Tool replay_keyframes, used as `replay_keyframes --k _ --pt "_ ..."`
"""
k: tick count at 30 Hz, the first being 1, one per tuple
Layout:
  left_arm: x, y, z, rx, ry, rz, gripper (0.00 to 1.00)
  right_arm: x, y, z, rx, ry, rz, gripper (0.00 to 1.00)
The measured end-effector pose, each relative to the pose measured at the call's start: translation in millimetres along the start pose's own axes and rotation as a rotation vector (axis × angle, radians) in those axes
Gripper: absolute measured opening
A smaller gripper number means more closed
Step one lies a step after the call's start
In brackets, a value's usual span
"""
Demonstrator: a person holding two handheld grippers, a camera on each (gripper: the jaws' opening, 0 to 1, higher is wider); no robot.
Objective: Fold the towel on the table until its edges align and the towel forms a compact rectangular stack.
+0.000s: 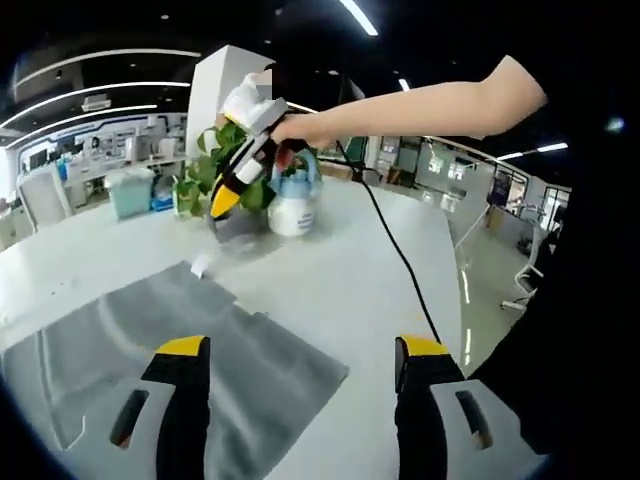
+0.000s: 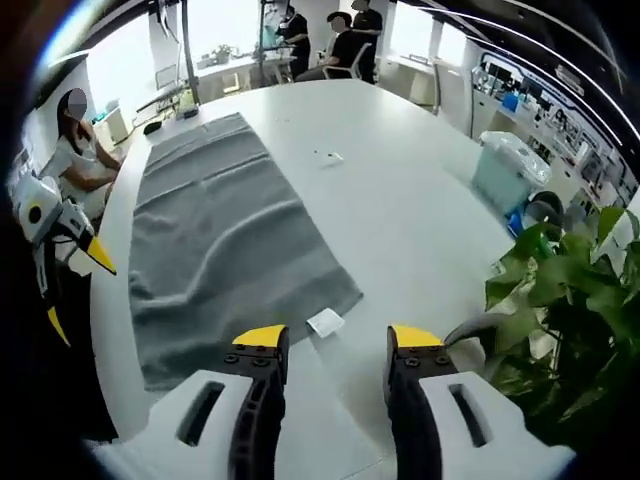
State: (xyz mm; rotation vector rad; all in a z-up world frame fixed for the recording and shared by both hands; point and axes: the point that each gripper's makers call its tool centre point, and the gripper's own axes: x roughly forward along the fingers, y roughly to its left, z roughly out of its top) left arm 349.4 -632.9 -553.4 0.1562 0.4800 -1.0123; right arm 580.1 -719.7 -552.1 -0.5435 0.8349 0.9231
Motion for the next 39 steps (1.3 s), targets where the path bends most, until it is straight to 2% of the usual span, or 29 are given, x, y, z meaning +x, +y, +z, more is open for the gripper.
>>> replay_keyframes --k 12,20,30,39 --pt "10 2.2 -1.6 -0.002 0.017 -0.014 0.77 25 -9 -2.5 0.03 0.026 0.043 0.38" --pt "22 3.5 -9.1 -0.012 0.039 -0.039 0.77 43 -11 -15.8 0.068 0.053 0.05 0.38" --pt "33 3.2 -13.8 -0.033 0.056 -0.07 0.76 53 -19 -24.7 0.1 0.062 0.054 0.36" --pt "34 5.0 -26.4 0.003 0.106 -0.088 0.76 62 -21 -28.1 0.087 0.075 0.063 0.36"
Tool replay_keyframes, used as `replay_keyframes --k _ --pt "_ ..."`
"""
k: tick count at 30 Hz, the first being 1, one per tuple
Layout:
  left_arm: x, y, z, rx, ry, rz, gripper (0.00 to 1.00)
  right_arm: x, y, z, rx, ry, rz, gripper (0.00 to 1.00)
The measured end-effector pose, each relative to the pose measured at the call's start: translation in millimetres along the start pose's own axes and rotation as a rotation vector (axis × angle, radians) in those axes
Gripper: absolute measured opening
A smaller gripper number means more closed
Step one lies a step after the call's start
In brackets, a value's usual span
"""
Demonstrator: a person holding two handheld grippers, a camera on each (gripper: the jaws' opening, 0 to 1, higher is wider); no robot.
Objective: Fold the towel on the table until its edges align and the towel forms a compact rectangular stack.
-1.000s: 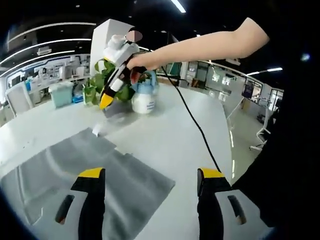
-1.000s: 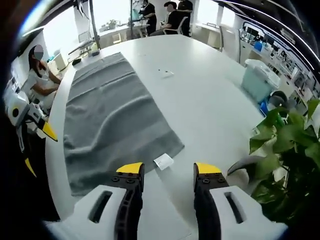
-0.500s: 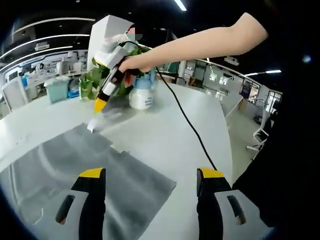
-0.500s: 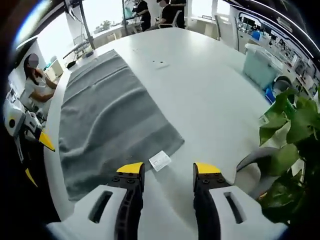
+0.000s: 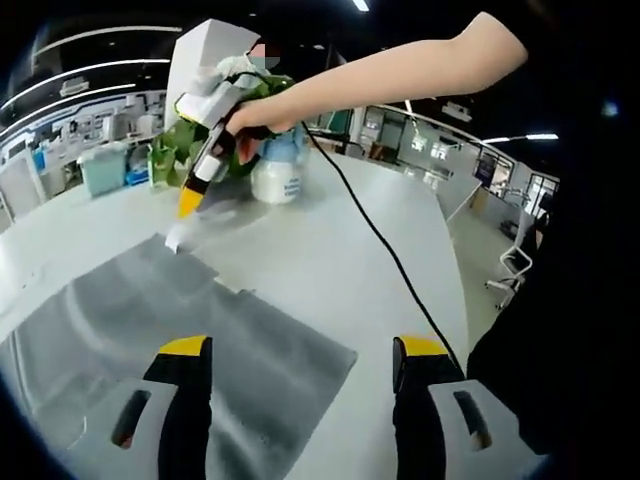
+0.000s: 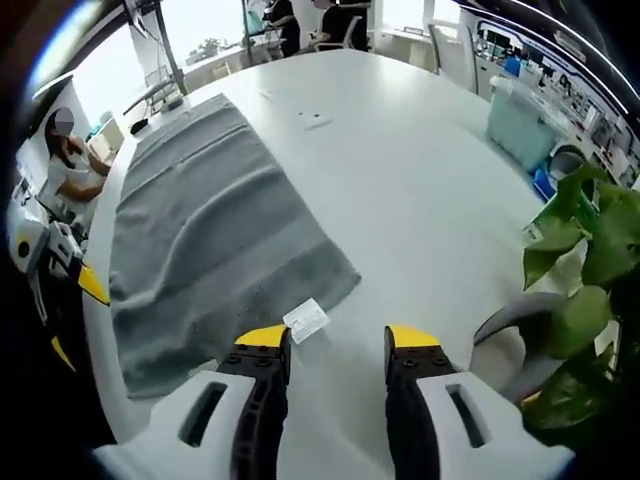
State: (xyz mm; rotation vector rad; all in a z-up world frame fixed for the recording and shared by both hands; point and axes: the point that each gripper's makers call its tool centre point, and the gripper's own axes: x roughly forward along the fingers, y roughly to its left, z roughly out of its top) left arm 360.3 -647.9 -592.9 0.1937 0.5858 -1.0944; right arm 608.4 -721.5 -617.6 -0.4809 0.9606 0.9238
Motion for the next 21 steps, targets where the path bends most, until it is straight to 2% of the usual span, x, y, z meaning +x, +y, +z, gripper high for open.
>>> replay_keyframes --k 7,10,14,19,21 --pt "4 -2.5 -3.9 0.02 0.015 -0.007 0.75 4 0 2.6 -0.002 -0.003 0.004 0.34" --pt "8 -8.4 -9.5 0.032 0.036 -0.028 0.74 6 1 5.8 0.055 -0.029 0.036 0.33" --pt "12 -14.7 -13.7 0.048 0.052 -0.05 0.73 8 -3 3.2 0.045 -0.016 0.022 0.33" --pt "16 -18.8 -14.6 0.048 0.049 -0.079 0.7 14 -1 8.3 0.049 -0.032 0.03 0.32" --pt "18 -22.9 -12.4 0.059 0.035 -0.108 0.7 19 -2 8.0 0.045 -0.018 0.033 0.3"
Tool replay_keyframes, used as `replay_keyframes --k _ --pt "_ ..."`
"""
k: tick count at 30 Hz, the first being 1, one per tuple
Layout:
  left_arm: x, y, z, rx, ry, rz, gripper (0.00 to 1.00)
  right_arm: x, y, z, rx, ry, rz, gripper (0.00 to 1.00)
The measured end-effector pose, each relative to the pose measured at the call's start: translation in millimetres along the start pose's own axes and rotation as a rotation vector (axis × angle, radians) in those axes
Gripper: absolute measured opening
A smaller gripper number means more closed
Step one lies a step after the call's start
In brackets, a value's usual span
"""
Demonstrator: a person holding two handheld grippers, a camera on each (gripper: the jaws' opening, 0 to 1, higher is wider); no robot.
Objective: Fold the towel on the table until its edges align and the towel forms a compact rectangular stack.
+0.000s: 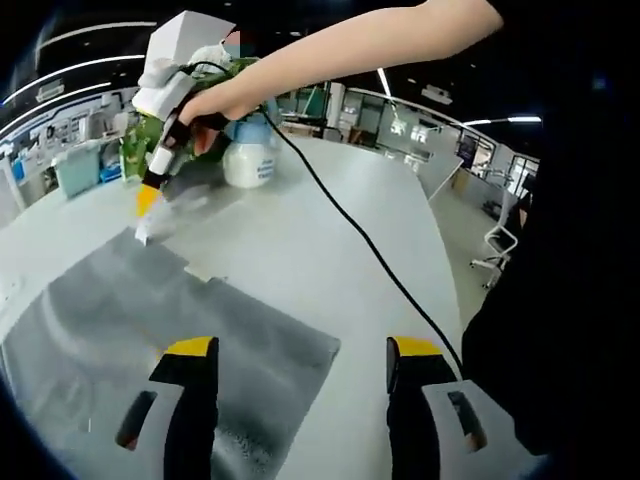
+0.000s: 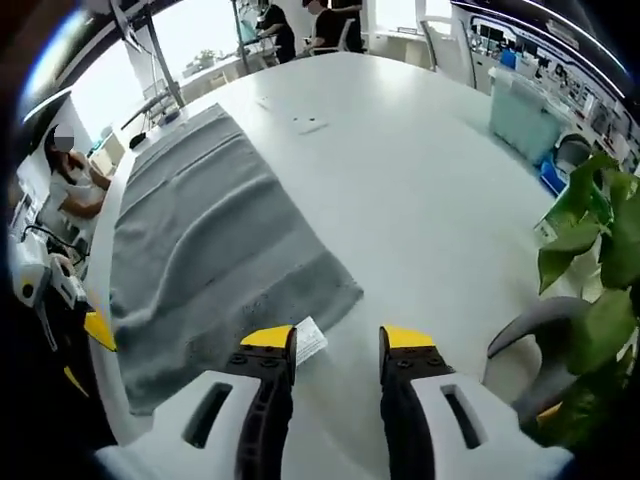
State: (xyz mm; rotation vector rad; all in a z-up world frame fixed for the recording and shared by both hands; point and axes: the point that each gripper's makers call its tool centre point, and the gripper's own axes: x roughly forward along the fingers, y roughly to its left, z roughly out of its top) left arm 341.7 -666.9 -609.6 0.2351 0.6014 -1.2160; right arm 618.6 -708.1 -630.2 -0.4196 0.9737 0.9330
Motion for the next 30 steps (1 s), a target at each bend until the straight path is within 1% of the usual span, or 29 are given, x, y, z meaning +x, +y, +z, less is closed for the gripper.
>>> replay_keyframes --k 3,7,8,9,10,11,13,16,17,18,19,20,21,23,25,28,30 --pt "5 1.2 -1.3 -0.004 0.002 -0.01 0.68 7 -3 1.2 -0.005 0.017 -0.008 0.29" --pt "9 -0.1 -6.3 0.004 0.015 -0.027 0.63 12 -3 6.9 -0.01 0.011 -0.014 0.28" --pt "10 -2.9 -7.4 0.017 0.016 -0.043 0.62 13 -3 7.3 -0.013 0.011 -0.017 0.28" --pt "11 -6.0 -7.3 0.034 0.013 -0.058 0.6 14 -2 7.5 -0.02 0.011 -0.018 0.28" --pt "12 -10.5 -5.9 0.073 0.004 -0.079 0.58 14 -2 7.7 -0.025 0.011 -0.019 0.28" --pt "14 -12.5 -6.3 0.09 0.006 -0.083 0.55 15 -3 7.9 -0.027 0.01 -0.022 0.27" --pt "19 -15.3 -9.5 0.118 0.023 -0.084 0.51 15 -4 9.2 -0.022 0.002 -0.031 0.25" --pt "26 -19.7 -15.8 0.154 0.053 -0.11 0.42 16 -3 10.0 0.0 -0.004 -0.022 0.23" --pt "29 -20.3 -18.4 0.168 0.061 -0.115 0.37 16 -3 10.1 0.005 -0.005 -0.023 0.22" --pt "31 -22.2 -20.9 0.19 0.067 -0.133 0.33 16 -4 10.3 0.007 -0.007 -0.024 0.22" --pt "33 -24.2 -25.0 0.219 0.082 -0.154 0.28 16 -3 10.4 0.007 -0.007 -0.025 0.22" --pt "35 -24.0 -29.6 0.237 0.103 -0.159 0.24 17 -4 10.2 0.012 -0.005 -0.025 0.21" --pt "37 -23.1 -34.9 0.266 0.132 -0.16 0.23 17 -3 10.1 0.018 -0.005 -0.025 0.21" --pt "41 -25.5 -36.0 0.31 0.131 -0.174 0.23 17 -2 10.9 0.032 -0.012 -0.021 0.21" --pt "43 -25.7 -33.2 0.317 0.122 -0.171 0.22 19 1 9.6 0.032 -0.008 -0.021 0.21" --pt "45 -21.4 -30.8 0.325 0.122 -0.153 0.17 20 5 7.3 0.022 0.001 -0.017 0.2" --pt "47 -19.3 -29.3 0.316 0.121 -0.144 0.14 22 5 7.2 0.021 0.001 -0.014 0.2"
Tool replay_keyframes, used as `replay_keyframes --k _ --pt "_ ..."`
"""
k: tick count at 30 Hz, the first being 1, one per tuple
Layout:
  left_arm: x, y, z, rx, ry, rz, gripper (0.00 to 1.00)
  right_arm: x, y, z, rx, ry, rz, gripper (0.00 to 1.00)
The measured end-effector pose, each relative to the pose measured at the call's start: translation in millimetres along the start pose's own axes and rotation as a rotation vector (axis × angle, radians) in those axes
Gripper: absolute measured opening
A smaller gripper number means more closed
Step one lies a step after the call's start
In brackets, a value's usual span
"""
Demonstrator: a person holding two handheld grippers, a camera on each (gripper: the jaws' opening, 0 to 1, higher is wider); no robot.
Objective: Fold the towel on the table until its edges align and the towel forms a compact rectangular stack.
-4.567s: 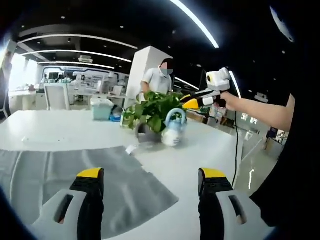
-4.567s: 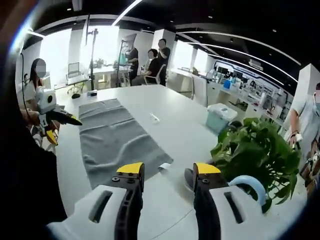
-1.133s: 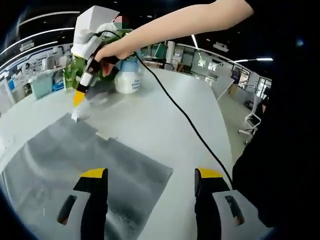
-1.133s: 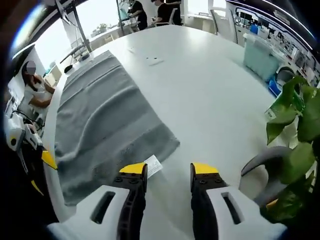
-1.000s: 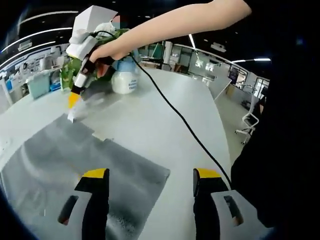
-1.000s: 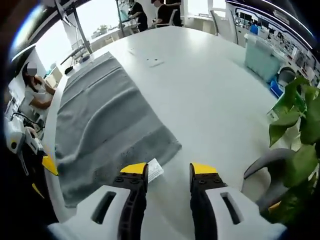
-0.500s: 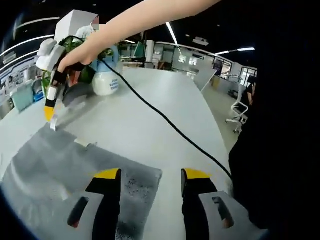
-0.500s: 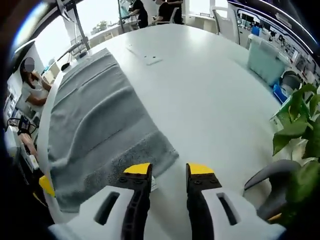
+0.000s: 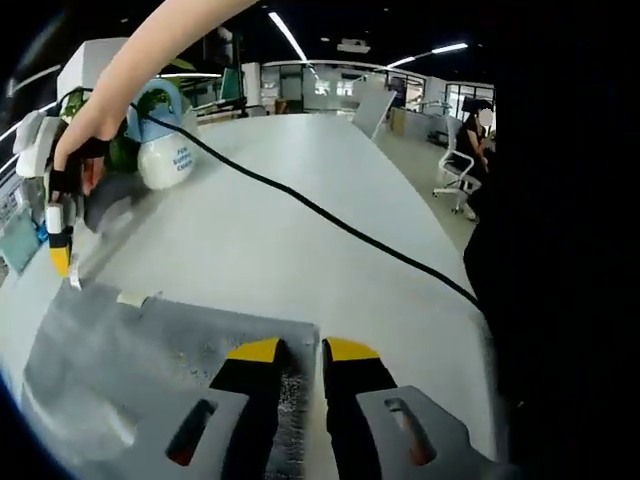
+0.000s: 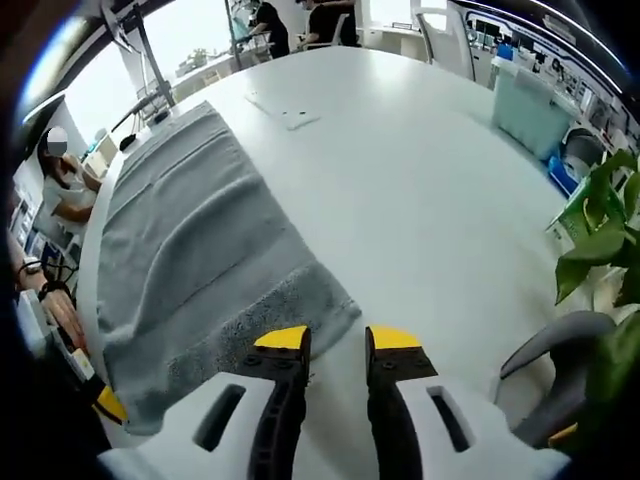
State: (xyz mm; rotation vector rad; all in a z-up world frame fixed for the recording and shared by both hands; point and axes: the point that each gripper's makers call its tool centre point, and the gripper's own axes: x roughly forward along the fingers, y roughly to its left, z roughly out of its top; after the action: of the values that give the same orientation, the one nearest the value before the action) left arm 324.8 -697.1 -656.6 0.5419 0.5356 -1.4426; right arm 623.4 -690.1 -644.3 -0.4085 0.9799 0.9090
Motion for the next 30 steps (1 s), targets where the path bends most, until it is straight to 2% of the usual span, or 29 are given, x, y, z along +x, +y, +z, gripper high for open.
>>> replay_keyframes --k 8,13,17,19,22,24,26,30 --pt "5 -0.9 3.7 0.011 0.017 0.033 0.13 7 -6 4.7 0.032 -0.026 0.015 0.15" --pt "8 0.9 5.2 0.019 0.029 0.062 0.12 9 -9 12.5 0.114 -0.079 0.022 0.15" --pt "9 2.4 6.5 0.035 0.042 0.097 0.09 12 -12 8.4 0.126 -0.076 -0.004 0.15" --pt "8 5.8 6.2 0.06 0.045 0.116 0.05 13 -11 10.0 0.133 -0.096 -0.005 0.15" --pt "7 5.9 5.8 0.031 0.043 0.108 0.05 13 -11 10.9 0.152 -0.113 -0.007 0.14" --pt "6 6.0 5.6 0.024 0.039 0.103 0.05 14 -11 9.9 0.133 -0.113 -0.018 0.12" --pt "7 5.8 5.4 0.024 0.036 0.094 0.04 15 -16 8.7 0.047 -0.11 -0.041 0.07" --pt "7 5.1 5.3 0.035 0.036 0.085 0.04 15 -13 8.1 0.05 -0.12 -0.045 0.06"
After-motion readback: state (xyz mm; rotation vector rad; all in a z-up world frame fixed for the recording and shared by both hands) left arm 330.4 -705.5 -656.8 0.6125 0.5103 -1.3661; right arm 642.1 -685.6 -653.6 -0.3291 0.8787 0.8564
